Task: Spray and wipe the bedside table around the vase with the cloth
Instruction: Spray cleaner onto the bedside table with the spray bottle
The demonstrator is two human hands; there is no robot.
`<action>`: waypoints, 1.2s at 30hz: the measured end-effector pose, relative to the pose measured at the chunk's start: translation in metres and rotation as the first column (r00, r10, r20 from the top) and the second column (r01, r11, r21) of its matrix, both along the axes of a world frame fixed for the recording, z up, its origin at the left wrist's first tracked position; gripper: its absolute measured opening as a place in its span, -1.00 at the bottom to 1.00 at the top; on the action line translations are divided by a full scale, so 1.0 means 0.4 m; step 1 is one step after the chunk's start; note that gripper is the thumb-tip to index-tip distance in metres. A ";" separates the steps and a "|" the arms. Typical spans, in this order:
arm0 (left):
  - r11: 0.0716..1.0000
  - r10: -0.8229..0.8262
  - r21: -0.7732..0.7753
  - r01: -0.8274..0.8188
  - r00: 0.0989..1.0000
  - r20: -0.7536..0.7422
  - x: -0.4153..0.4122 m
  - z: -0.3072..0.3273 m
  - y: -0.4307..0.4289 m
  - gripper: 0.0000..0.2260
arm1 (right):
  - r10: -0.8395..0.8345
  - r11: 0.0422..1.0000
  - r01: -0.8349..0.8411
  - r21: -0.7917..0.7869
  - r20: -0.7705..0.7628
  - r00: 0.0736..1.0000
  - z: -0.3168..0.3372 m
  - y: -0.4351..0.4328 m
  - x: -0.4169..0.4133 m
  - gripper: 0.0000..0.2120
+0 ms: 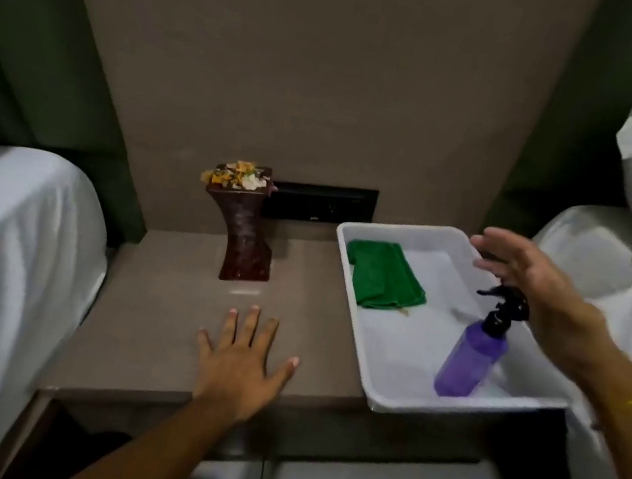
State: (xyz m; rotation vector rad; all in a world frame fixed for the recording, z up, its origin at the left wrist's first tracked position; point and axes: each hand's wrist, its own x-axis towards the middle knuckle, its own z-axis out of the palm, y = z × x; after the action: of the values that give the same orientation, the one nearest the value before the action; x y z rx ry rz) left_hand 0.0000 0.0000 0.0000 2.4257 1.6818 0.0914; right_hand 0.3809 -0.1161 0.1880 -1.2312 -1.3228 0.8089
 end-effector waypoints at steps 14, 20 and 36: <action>0.998 0.031 0.054 -0.029 0.999 -0.025 0.008 0.002 0.016 -0.11 | -0.560 0.825 0.517 0.226 0.212 0.801 -0.177 0.015 -0.182 -0.77; 0.999 0.034 0.027 -0.034 0.999 -0.016 0.010 0.001 0.019 -0.09 | -0.613 0.770 0.529 0.357 0.183 0.768 -0.040 0.078 -0.290 -0.69; 1.000 -0.011 -0.028 0.010 1.000 -0.030 0.013 0.063 -0.004 -0.15 | -0.100 0.974 0.173 -0.146 0.407 0.908 -0.138 0.414 -0.638 -0.66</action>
State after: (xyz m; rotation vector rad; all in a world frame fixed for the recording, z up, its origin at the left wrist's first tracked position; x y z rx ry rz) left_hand 0.0050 -0.0015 0.0251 2.4271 1.6710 0.0303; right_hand 0.1259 0.0493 0.1327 -1.6803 -1.4875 0.6037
